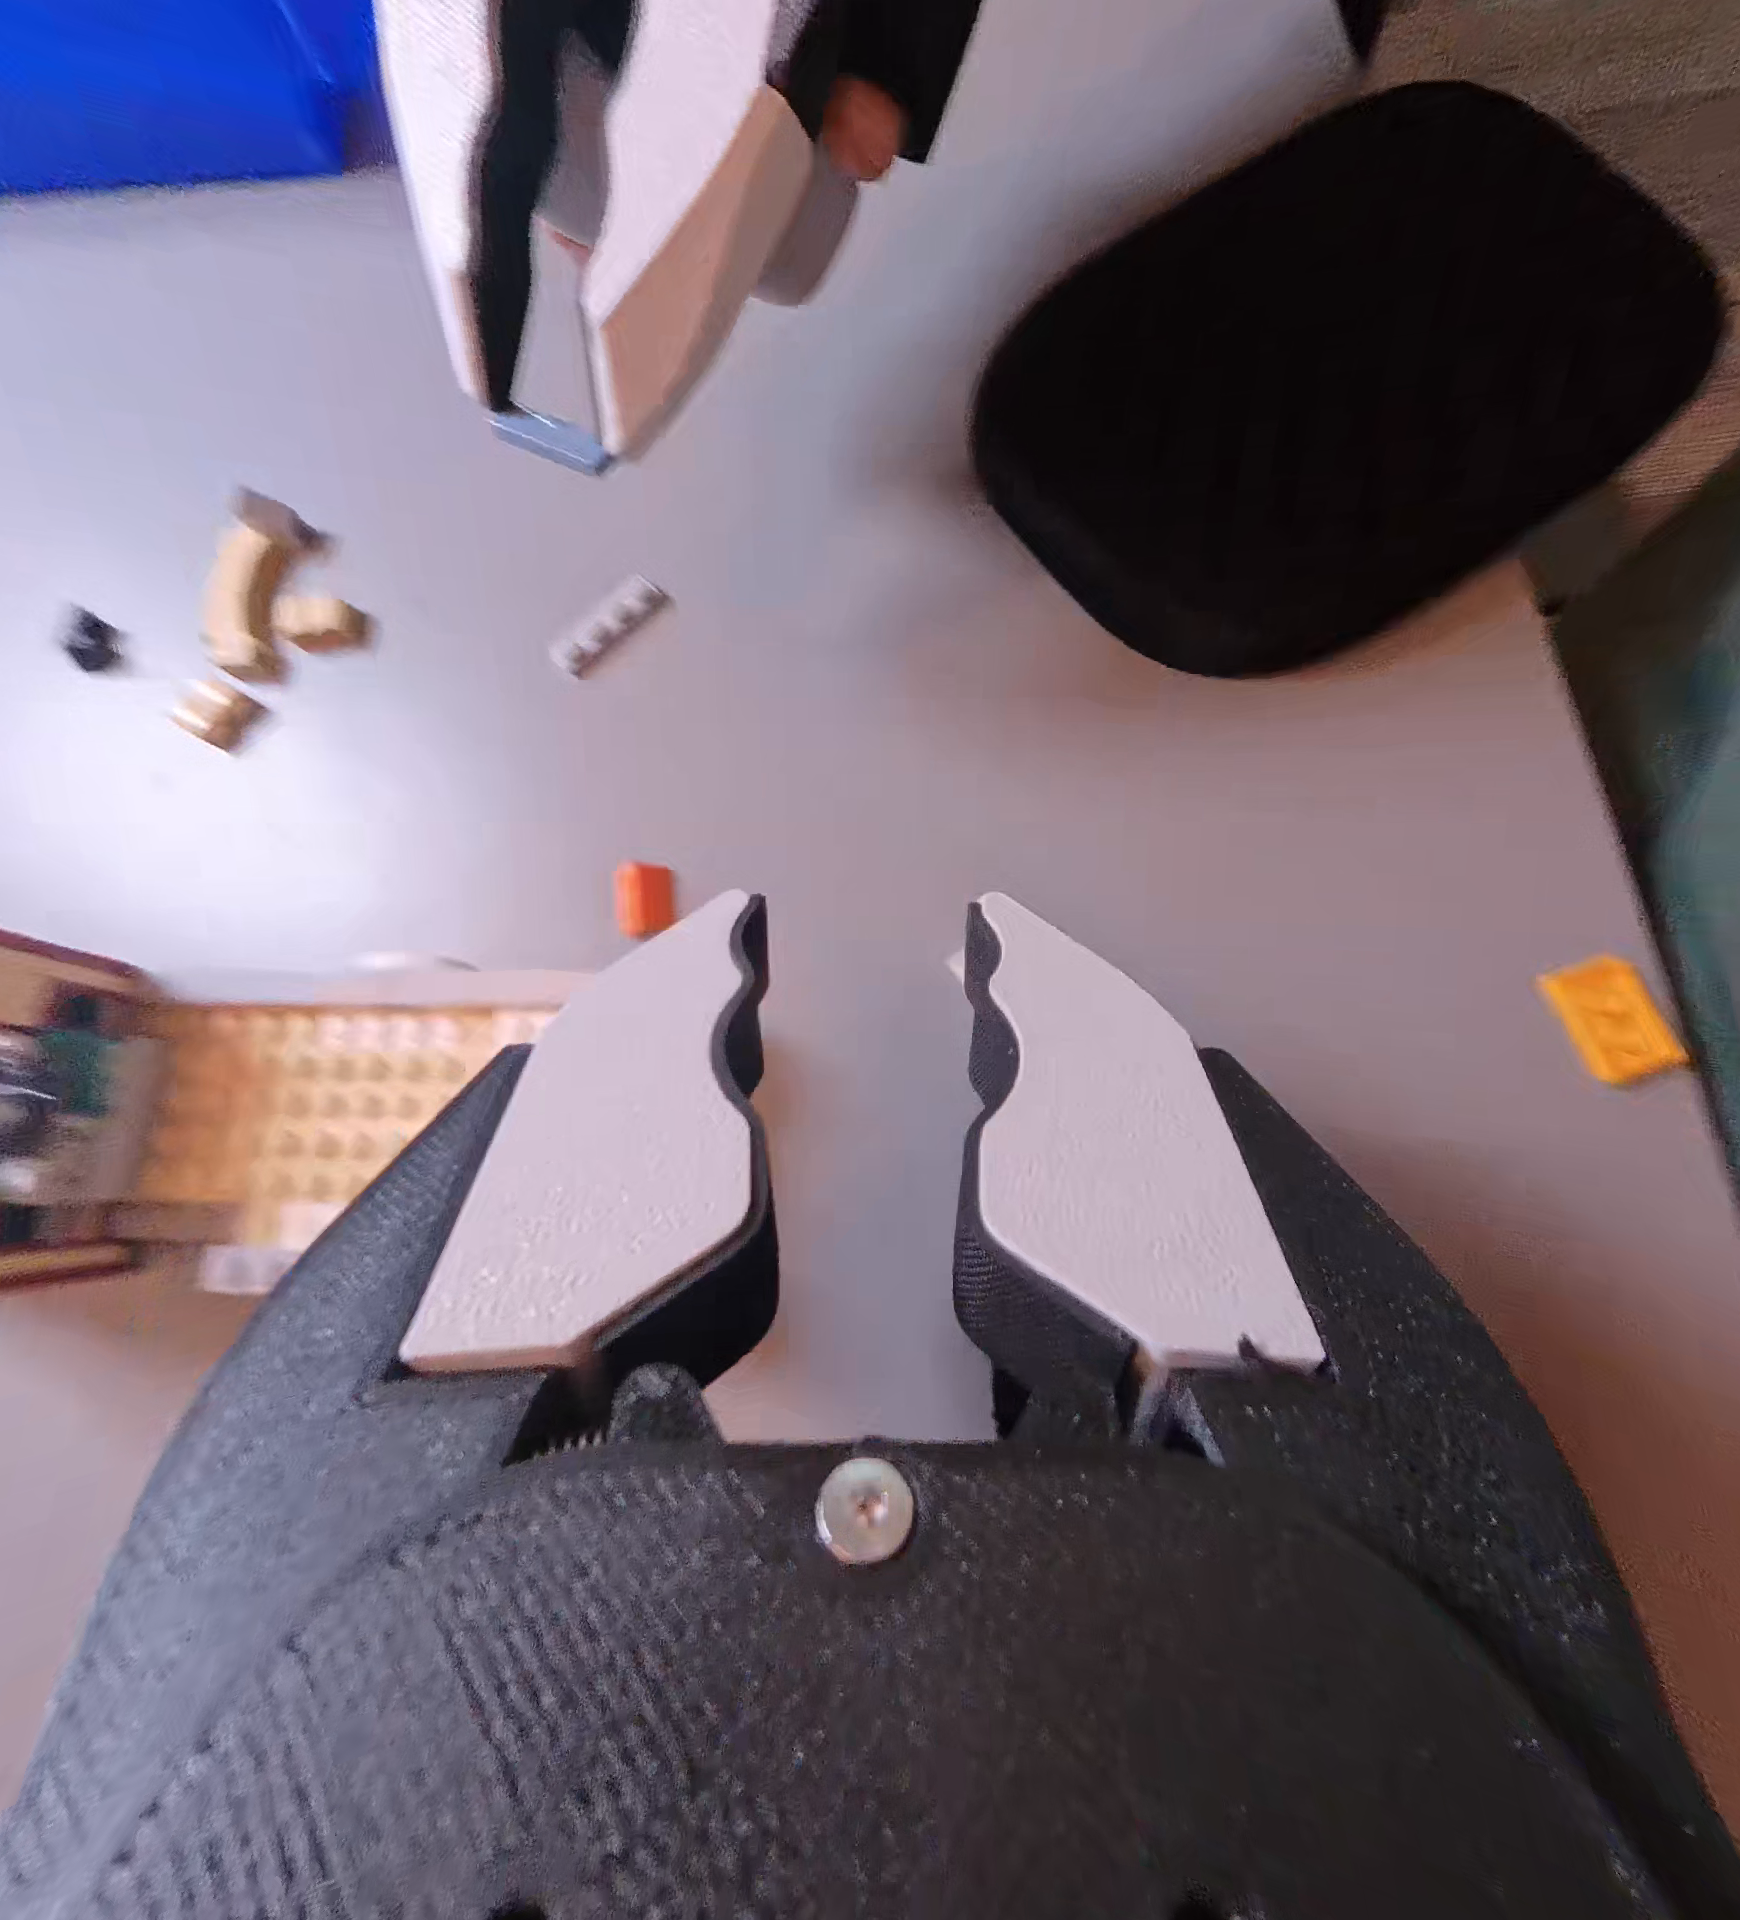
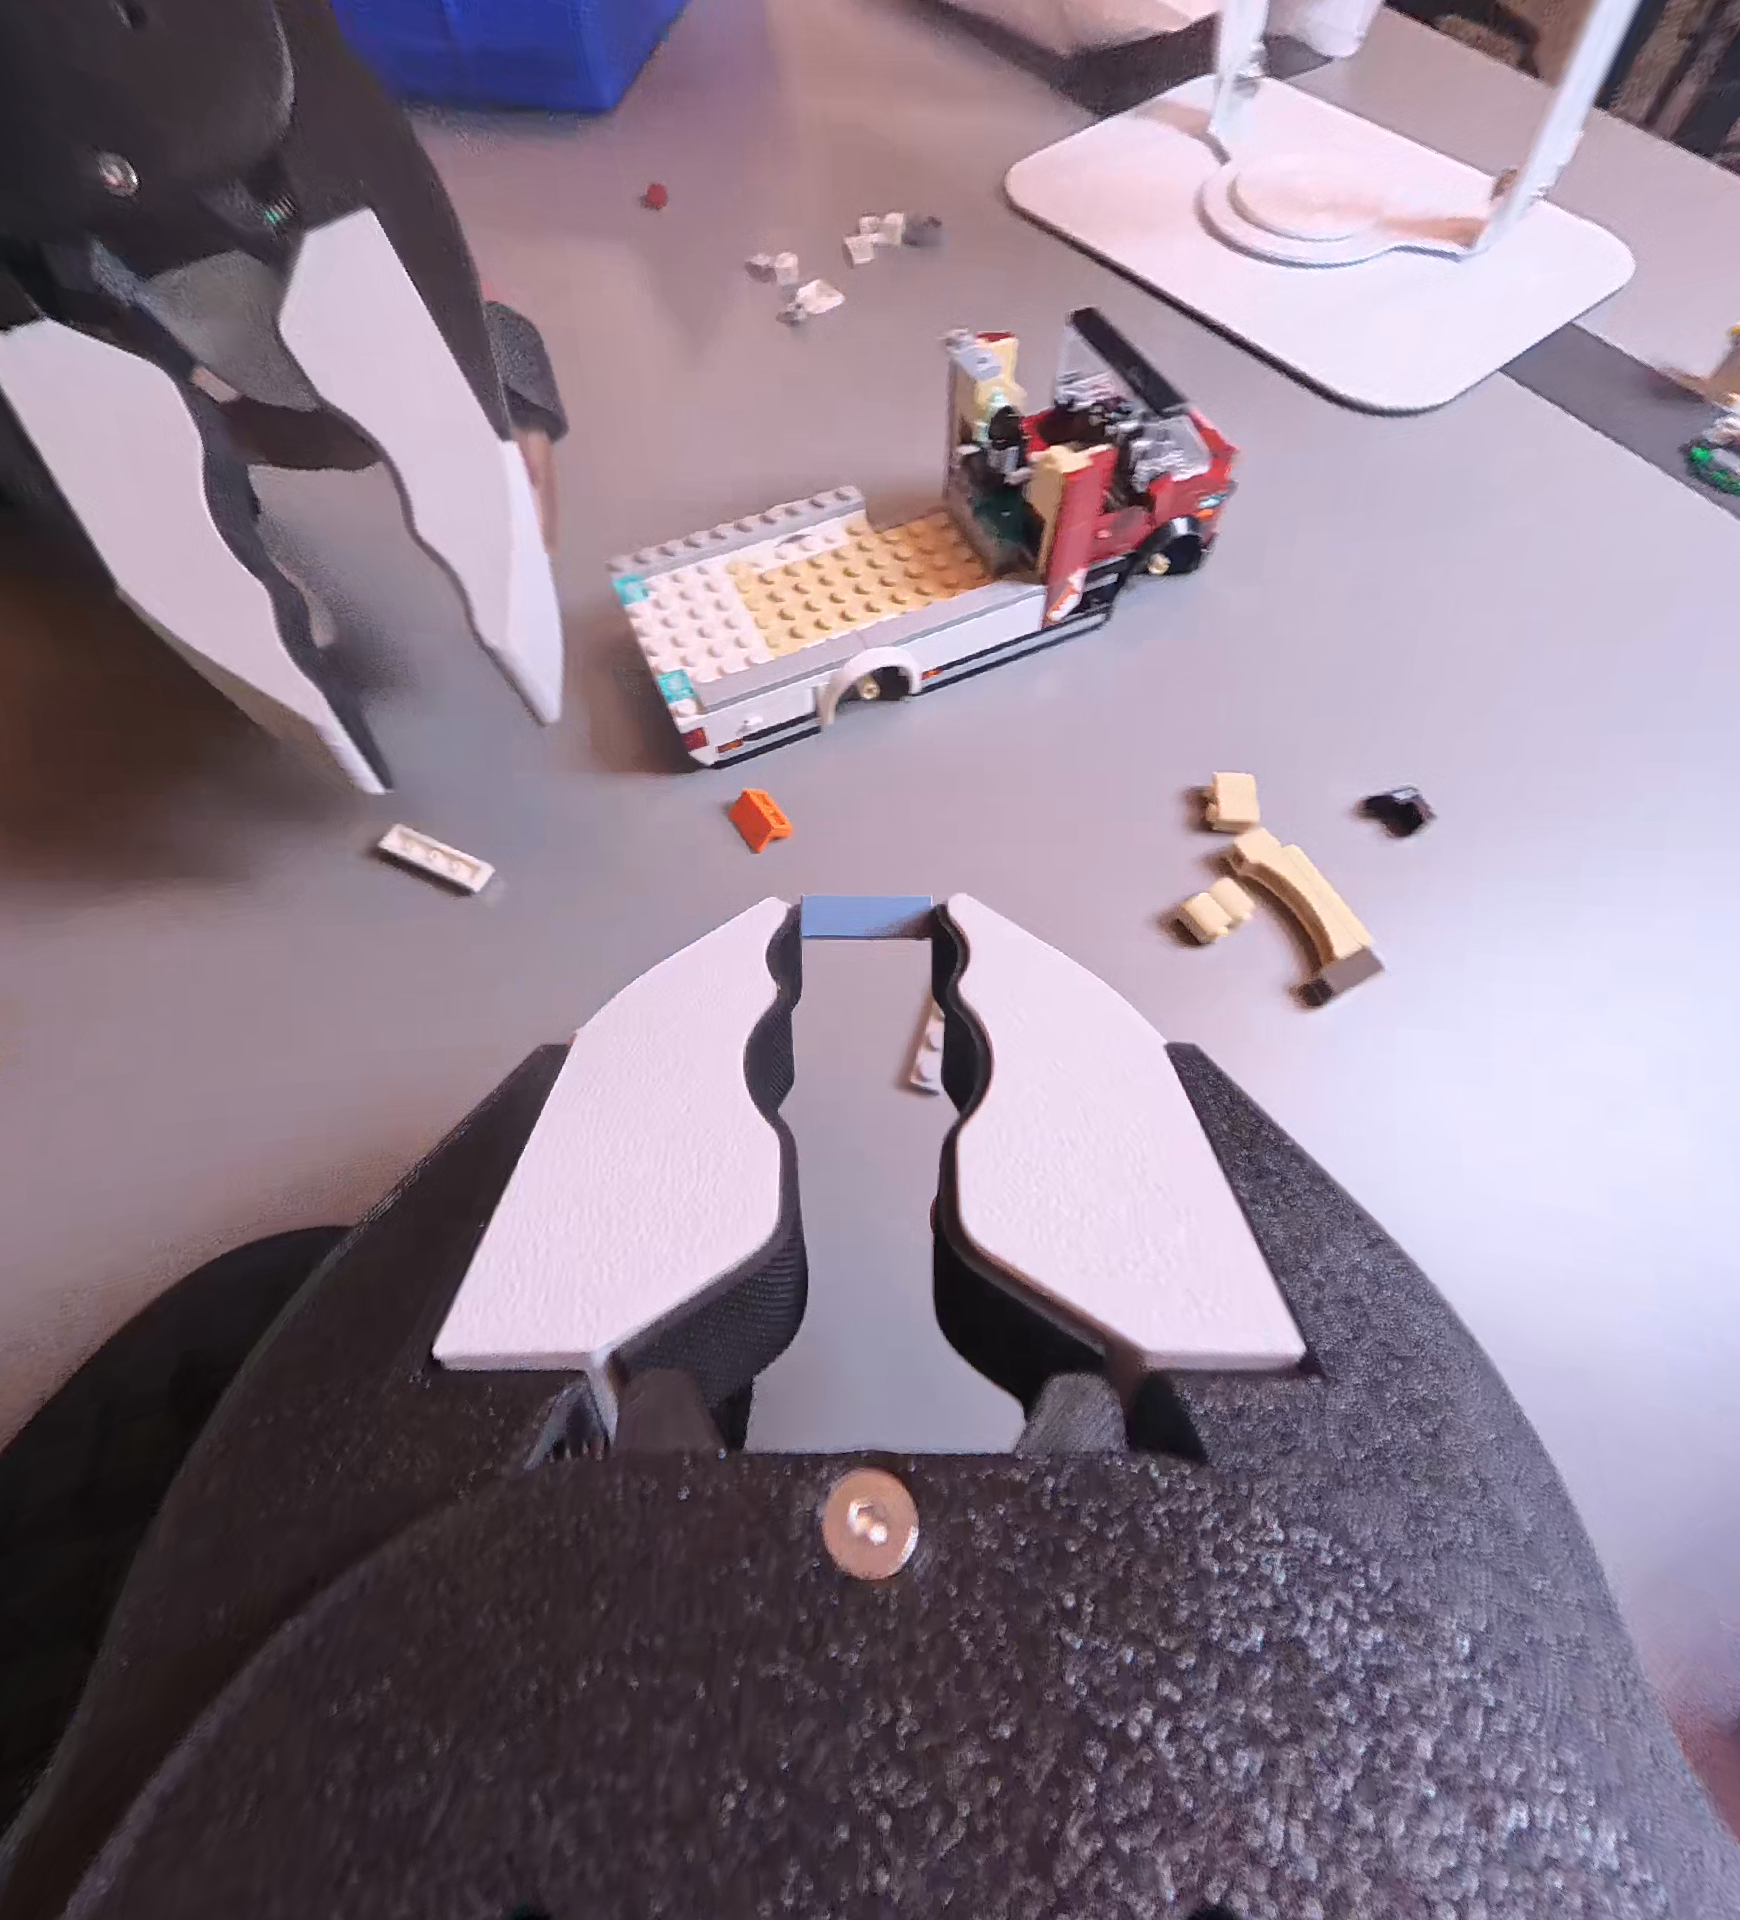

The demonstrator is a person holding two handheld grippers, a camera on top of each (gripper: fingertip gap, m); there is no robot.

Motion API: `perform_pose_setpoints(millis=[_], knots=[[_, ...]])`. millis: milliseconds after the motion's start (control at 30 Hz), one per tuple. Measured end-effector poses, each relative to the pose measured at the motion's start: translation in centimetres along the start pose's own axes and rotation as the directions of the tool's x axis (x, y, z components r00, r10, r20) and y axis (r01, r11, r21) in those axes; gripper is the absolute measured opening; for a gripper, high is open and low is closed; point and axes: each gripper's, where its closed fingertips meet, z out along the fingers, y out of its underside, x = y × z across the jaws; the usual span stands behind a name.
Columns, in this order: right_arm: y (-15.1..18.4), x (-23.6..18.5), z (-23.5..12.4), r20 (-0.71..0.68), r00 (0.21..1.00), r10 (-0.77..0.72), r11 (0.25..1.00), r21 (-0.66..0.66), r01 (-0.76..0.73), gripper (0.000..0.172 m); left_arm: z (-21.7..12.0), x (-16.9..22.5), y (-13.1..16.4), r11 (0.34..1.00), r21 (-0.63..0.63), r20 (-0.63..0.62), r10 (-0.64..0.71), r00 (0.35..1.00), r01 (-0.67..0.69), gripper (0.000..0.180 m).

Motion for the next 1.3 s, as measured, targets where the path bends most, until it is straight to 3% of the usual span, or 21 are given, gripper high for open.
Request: perform_pose_setpoints(millis=[133, 233, 267, 333, 433, 567, 667, 767, 867, 933, 1033, 1067, 1100, 1133, 1200, 1233, 1300], knots=[[-0.2, -2.3, 2.2, 0.074, 0.992, -0.102, 0.994, -0.037, 0.105, 0.024, 0.5, 3.4, 2.7, 0.993, -0.068, -0.064, -0.1, 0.993, 0.096, 0.032], [-0.6, -3.6, 3.6, 0.111, 0.984, -0.138, 0.988, -0.056, 0.144, 0.024, 1.5, 3.6, 3.9, 0.99, -0.132, -0.023, -0.052, 0.998, 0.049, 0.022], [-0.7, -4.0, 3.9, 0.124, 0.982, -0.142, 0.987, -0.061, 0.15, 0.024, 1.5, 3.6, 4.0, 0.991, -0.133, -0.024, -0.026, 0.999, 0.023, 0.011], [-0.8, -4.8, 4.1, 0.147, 0.977, -0.153, 0.984, -0.072, 0.165, 0.024, 0.9, 3.5, 4.7, 0.986, -0.169, -0.027, -0.006, 1.0, 0.001, 0.008], [-0.6, -5.8, 4.0, 0.165, 0.972, -0.167, 0.98, -0.084, 0.183, 0.024, -1.4, 3.0, 6.2, 0.984, -0.177, -0.039, -0.016, 0.999, 0.009, 0.008], [-0.5, -7.2, 4.1, 0.197, 0.965, -0.171, 0.979, -0.073, 0.188, 0.024, -5.6, 1.2, 8.4, 0.984, -0.1, 0.02, -0.143, 0.99, 0.144, 0.008], [-0.1, -8.1, 5.1, 0.216, 0.955, -0.203, 0.968, -0.101, 0.228, 0.024, -10.2, -1.8, 9.8, 0.973, 0.001, 0.17, -0.227, 0.959, 0.231, 0.008], [0.2, -9.4, 6.4, 0.253, 0.938, -0.238, 0.953, -0.125, 0.276, 0.024, -18.9, -6.7, 11.7, 0.954, 0.125, 0.47, -0.298, 0.831, 0.272, 0.008], [-0.1, -10.6, 7.7, 0.283, 0.921, -0.266, 0.945, -0.109, 0.307, 0.024, -29.1, -10.3, 16.5, 0.936, 0.119, 0.773, -0.297, 0.56, 0.332, 0.008], [-0.7, -11.2, 8.5, 0.303, 0.914, -0.27, 0.947, -0.089, 0.309, 0.024, -33.7, -11.1, 21.8, 0.863, 0.092, 0.853, -0.326, 0.408, 0.496, 0.008], [-1.3, -11.8, 9.4, 0.318, 0.907, -0.275, 0.948, -0.07, 0.311, 0.024, -37.1, -11.6, 28.4, 0.75, 0.093, 0.903, -0.341, 0.263, 0.655, 0.01], [-1.5, -11.9, 9.6, 0.32, 0.906, -0.276, 0.948, -0.068, 0.312, 0.024, -37.1, -11.4, 29.9, 0.709, 0.097, 0.898, -0.364, 0.245, 0.699, 0.037], [-1.6, -12.0, 9.7, 0.318, 0.907, -0.277, 0.948, -0.064, 0.312, 0.024, -37.2, -11.4, 30.3, 0.695, 0.105, 0.904, -0.365, 0.224, 0.712, 0.043], [-1.9, -12.0, 9.7, 0.312, 0.909, -0.278, 0.949, -0.057, 0.31, 0.024, -37.2, -11.6, 29.5, 0.734, 0.101, 0.919, -0.327, 0.219, 0.672, 0.049], [-2.6, -11.9, 9.8, 0.294, 0.915, -0.275, 0.955, -0.029, 0.296, 0.024, -35.2, -11.8, 25.7, 0.842, 0.051, 0.921, -0.248, 0.301, 0.537, 0.061], [-3.1, -11.8, 9.9, 0.283, 0.92, -0.272, 0.958, -0.008, 0.286, 0.024, -33.2, -11.5, 23.3, 0.884, 0.031, 0.897, -0.231, 0.378, 0.466, 0.06], [-4.3, -11.7, 10.0, 0.252, 0.926, -0.281, 0.959, 0.045, 0.279, 0.024, -26.4, -9.4, 16.9, 0.941, 0.115, 0.707, -0.303, 0.639, 0.318, 0.045]])
